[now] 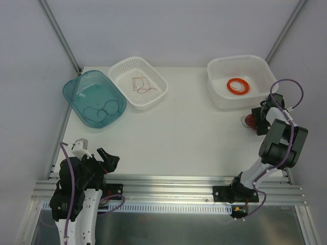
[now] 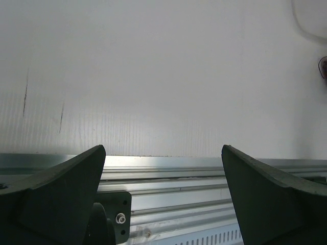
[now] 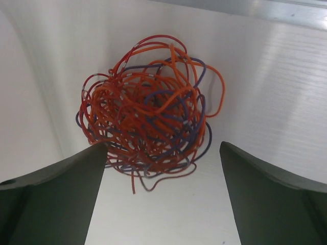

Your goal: Untangle the cables

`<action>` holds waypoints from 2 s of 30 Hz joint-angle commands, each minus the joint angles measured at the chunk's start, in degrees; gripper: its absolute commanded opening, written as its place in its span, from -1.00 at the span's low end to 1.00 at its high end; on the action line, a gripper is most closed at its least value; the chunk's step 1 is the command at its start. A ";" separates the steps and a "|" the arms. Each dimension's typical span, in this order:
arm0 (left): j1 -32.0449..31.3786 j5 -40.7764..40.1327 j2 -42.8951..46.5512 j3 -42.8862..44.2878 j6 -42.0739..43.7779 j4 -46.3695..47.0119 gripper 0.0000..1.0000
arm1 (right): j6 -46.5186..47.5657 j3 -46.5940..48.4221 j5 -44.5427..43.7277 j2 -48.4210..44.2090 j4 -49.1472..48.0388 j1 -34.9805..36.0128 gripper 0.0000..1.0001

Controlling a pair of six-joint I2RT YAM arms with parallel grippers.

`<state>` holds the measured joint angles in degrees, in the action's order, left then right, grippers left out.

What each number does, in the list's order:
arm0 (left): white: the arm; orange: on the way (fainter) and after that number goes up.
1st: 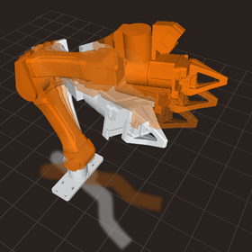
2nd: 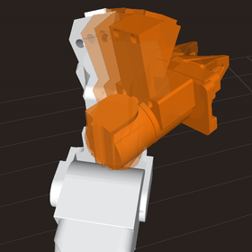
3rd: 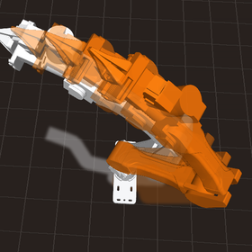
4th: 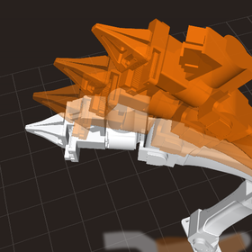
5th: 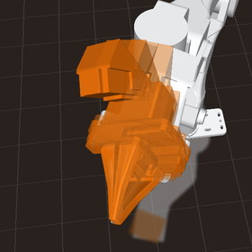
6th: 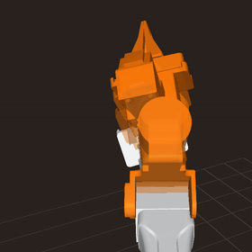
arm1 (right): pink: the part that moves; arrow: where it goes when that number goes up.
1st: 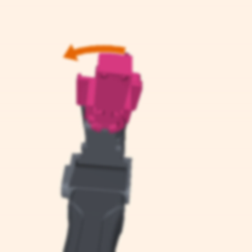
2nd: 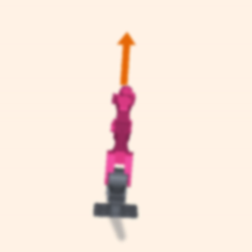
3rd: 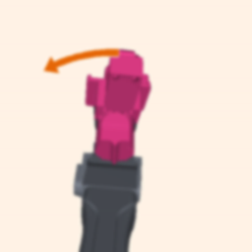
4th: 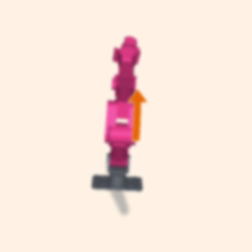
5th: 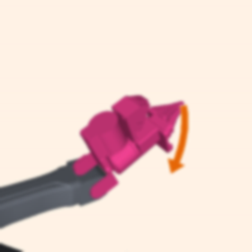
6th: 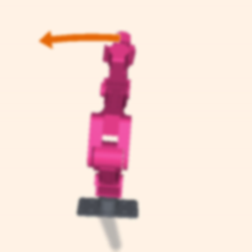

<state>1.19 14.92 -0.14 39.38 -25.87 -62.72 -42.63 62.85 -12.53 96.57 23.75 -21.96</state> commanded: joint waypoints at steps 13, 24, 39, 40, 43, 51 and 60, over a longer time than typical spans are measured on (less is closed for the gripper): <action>0.30 2.31 6.39 2.90 2.23 1.55 0.98 | 4.83 -6.60 8.49 0.90 -11.54 0.51 -0.55; 0.30 5.03 -3.53 6.06 0.91 2.51 0.98 | 13.79 -10.82 14.47 -19.64 -2.31 18.22 -0.99; 0.30 12.84 -15.22 2.72 -3.57 9.44 0.98 | 14.42 -16.79 17.28 -26.36 -6.43 60.52 -0.99; 0.30 13.90 -16.46 2.72 -4.10 10.24 0.98 | 14.25 -16.97 17.11 -25.39 -7.04 61.24 -0.98; -0.13 18.73 -20.07 0.02 -6.12 16.36 0.99 | 14.42 -17.15 16.58 -20.91 -11.08 64.84 -0.82; -3.38 18.66 -28.85 -2.11 -7.27 24.57 0.98 | 14.24 -12.06 12.98 -12.47 -8.12 70.56 0.13; -15.06 11.72 -38.69 -4.13 -8.85 34.57 0.98 | 21.88 -5.82 2.17 -18.08 4.10 72.49 0.57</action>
<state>-9.91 30.00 -36.18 35.66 -33.52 -34.94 -25.04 52.95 -4.10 82.52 22.26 49.78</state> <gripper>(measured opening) 0.991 0.786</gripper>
